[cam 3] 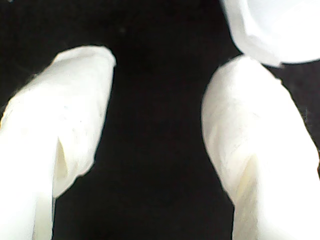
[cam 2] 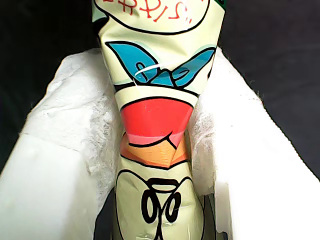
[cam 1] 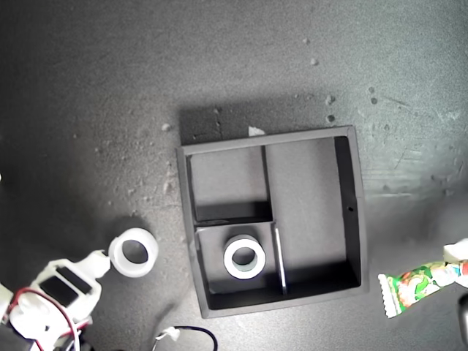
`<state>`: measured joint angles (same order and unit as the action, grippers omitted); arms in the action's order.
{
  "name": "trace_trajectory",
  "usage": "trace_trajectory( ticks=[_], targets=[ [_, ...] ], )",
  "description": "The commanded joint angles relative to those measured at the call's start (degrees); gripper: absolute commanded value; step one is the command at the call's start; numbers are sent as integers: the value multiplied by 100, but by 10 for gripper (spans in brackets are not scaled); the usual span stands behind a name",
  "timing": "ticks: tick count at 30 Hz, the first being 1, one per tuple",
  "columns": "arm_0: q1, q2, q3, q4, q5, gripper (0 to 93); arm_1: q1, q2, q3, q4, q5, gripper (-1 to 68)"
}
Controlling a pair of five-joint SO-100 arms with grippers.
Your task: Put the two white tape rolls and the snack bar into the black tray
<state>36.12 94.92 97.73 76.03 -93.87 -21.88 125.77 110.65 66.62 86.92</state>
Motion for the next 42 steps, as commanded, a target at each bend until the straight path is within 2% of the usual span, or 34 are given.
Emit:
trace_trajectory(
  ticks=[1, 7, 16, 21, 27, 30, 34, 38, 42],
  targets=[
    [-132, -114, -396, -44, 220, 141, 193, 70, -712, -193, -2145, -6],
    [-281, -448, -536, -378, 527, 147, 202, -554, -1846, 53, -3885, -6],
    [-501, -1116, -835, -466, 694, 155, 158, -3753, -5361, 1890, -4746, -5],
    [-563, -1512, -861, -501, 571, 143, 334, -4131, -5660, 1767, -4887, -5],
    [-642, -2074, -826, -817, 316, 29, 782, -4166, -5142, 905, -5317, -5],
    [-677, -1854, -668, -809, 237, 0, 1020, -4482, -5159, 765, -5643, -5],
    [-747, -870, -589, -97, 299, 0, 1222, -5027, -5309, 642, -5941, -5],
    [-1046, 220, -976, 870, 800, 0, 1327, -5379, -5265, 378, -5985, -4],
    [-1644, 738, -1714, 1046, 1960, 0, 1274, -5669, -5449, 360, -6056, -3]
  ],
)
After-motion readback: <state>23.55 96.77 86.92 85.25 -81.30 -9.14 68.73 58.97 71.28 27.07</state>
